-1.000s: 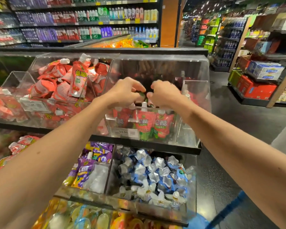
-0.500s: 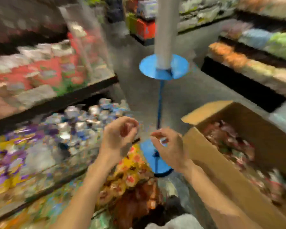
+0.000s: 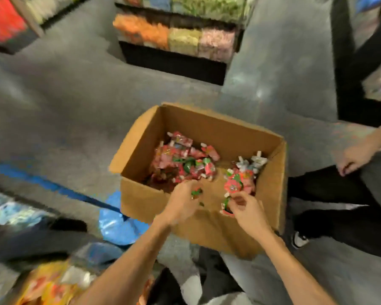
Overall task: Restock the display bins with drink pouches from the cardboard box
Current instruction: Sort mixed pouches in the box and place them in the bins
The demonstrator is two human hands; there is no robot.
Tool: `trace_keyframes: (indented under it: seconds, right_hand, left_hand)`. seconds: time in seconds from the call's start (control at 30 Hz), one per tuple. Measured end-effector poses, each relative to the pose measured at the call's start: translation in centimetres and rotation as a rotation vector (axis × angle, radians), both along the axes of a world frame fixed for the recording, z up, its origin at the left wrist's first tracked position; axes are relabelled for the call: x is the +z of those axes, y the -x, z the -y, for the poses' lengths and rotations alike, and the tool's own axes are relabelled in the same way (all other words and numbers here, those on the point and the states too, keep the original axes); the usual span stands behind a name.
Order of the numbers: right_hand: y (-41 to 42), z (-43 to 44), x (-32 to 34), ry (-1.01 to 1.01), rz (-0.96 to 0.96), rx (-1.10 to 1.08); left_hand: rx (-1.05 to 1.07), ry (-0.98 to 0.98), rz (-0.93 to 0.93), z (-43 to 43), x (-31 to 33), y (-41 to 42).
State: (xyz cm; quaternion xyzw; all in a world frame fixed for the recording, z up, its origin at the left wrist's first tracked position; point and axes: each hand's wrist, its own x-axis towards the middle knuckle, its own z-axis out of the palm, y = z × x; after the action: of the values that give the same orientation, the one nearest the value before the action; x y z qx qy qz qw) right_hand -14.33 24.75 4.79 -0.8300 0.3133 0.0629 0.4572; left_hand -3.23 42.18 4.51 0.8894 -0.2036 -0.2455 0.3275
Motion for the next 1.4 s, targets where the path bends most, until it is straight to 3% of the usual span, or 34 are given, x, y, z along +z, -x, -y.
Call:
trace_keyframes:
  seconds: [0.23,0.43,0.53,0.67,0.77,0.87,1.1,1.4]
  right_hand:
    - [-7.6,8.5,-10.9,0.067,-0.300,-0.036]
    - [-10.8,10.9,-17.8,0.250,-0.496,-0.171]
    - [-10.5,11.8,-20.6,0.241,-0.548,-0.078]
    - [-10.1,11.4,-22.6,0.417,-0.523,0.170]
    - [-10.9,10.6,-23.9,0.287,-0.554,0.253]
    - [-10.8,10.0,-25.2,0.226,-0.591,0.421]
    - [-9.1,8.6,-26.1,0.479,-0.643,0.675]
    - [-9.5,8.0,-26.9,0.637,-0.690,0.782]
  left_hand:
    - [0.094,-0.172,-0.358,8.1,-11.2,-7.4]
    - [0.288,-0.424,-0.474,7.5,-19.3,-10.0]
    - [0.031,-0.545,-0.359,6.8,-22.2,-10.5]
    - [-0.620,-0.860,-0.135,7.2,-24.8,-11.1]
    - [-0.915,-0.973,-0.102,7.4,-26.3,-10.8]
    - [-0.969,-1.006,-0.059,7.7,-27.2,-10.9]
    - [-1.066,-0.951,0.076,6.8,-27.9,-9.2]
    - [-1.176,-0.908,0.074,6.7,-28.2,-9.5]
